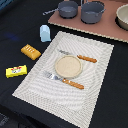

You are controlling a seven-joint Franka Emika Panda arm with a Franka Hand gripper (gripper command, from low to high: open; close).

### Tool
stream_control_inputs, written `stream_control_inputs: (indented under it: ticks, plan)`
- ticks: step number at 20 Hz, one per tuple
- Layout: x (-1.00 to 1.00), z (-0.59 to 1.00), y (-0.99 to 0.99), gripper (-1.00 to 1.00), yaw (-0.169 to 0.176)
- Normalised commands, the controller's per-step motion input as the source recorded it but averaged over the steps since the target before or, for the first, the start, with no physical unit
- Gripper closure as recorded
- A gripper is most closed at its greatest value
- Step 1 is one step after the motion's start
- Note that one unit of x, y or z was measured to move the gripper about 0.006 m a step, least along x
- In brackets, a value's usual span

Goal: Place the bread, butter, and milk from the table onto the serving area.

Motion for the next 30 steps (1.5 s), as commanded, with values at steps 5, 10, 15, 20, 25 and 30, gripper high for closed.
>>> stream_control_inputs:
  ticks: [5, 10, 15, 20, 25, 30]
  plan:
    - [0.0, -0.23, -0.24, -1.0, 0.0]
    - [0.0, -0.2, -0.27, -1.0, 0.0]
    - [-0.03, -0.26, -0.5, -1.0, 0.0]
    - [-0.12, -0.31, -0.74, -1.0, -0.009]
    - [-0.13, -0.33, -0.74, -1.0, -0.004]
    - [-0.12, -0.41, -0.47, -1.0, 0.0]
